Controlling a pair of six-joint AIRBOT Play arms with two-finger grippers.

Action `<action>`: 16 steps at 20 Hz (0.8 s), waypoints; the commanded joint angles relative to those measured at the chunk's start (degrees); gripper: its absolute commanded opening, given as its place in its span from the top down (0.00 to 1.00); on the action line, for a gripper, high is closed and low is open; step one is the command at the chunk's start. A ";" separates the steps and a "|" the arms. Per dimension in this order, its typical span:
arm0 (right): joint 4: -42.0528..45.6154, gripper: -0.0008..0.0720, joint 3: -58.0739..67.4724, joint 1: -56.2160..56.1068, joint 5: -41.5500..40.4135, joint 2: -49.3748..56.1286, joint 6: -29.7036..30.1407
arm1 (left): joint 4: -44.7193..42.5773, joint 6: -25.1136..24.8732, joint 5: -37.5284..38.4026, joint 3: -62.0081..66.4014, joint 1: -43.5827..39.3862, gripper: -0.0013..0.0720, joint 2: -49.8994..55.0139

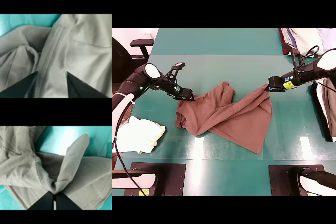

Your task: Fold the shirts.

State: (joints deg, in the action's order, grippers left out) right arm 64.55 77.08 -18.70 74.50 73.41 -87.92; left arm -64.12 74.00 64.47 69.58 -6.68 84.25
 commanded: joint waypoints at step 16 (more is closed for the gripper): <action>4.55 0.97 13.09 -0.02 1.09 -4.37 0.00 | -0.24 -0.33 3.58 11.85 0.02 0.95 -11.61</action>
State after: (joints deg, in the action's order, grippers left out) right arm 66.35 84.09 -18.72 74.85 71.31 -87.92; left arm -64.23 73.38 69.12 75.72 -6.70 79.35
